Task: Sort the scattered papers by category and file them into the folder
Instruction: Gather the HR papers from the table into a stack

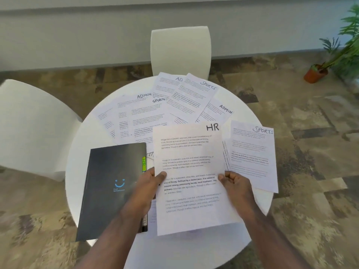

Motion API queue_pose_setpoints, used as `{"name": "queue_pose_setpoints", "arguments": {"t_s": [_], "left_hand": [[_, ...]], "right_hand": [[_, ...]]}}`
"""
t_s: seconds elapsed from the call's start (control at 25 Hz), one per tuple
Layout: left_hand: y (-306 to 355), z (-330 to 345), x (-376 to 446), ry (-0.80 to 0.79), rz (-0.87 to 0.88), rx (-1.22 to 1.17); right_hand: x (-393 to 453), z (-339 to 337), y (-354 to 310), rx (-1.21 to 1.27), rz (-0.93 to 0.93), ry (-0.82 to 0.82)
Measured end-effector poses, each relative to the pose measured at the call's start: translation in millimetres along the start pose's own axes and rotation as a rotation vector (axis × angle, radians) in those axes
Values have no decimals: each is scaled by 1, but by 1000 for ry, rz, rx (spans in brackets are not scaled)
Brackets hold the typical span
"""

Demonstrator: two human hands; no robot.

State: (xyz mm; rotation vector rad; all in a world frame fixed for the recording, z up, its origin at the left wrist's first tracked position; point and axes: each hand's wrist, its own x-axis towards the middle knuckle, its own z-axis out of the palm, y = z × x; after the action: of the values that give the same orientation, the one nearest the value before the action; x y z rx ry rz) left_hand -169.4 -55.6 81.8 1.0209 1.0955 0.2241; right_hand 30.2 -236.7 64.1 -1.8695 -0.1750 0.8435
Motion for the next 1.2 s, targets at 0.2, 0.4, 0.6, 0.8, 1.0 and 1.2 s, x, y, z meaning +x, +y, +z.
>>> {"name": "queue_pose_setpoints", "arguments": {"t_s": [0.2,0.4,0.6,0.8,1.0,1.2], "left_hand": [[23,-50,13,76,-8,-38],[36,-98,40,125,29,-6],[31,-149,62,160,46,-58],[16,-226,67,268,30,-88],[0,-278,62,392,-44,-156],[-9,-292,57,424,-37,-189]], "right_hand": [[2,54,-20,-15,-48,-38],[11,97,-38,32,6,-88],[34,138,-44,-28,58,-95],[85,154,-35,-382,22,87],[116,187,-23,-500,215,11],[124,213,-19,-405,263,152]]}}
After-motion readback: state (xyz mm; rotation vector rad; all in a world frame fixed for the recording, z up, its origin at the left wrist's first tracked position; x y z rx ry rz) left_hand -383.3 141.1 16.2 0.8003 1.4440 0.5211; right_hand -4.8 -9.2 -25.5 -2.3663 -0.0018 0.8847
